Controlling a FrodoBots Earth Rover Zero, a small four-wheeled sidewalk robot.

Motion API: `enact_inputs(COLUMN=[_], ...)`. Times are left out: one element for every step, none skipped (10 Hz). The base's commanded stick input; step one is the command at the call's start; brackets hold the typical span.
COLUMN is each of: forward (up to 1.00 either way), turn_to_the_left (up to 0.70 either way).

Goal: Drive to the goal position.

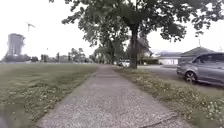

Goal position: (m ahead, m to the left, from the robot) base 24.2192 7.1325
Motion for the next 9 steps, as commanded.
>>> enact_inputs(forward=[0.70,0.70,0.70,0.70,0.70,0.70,0.70,0.70,0.70], turn_to_the_left=[0.00,0.00,0.00,0.00,0.00,0.00,0.00,0.00,0.29])
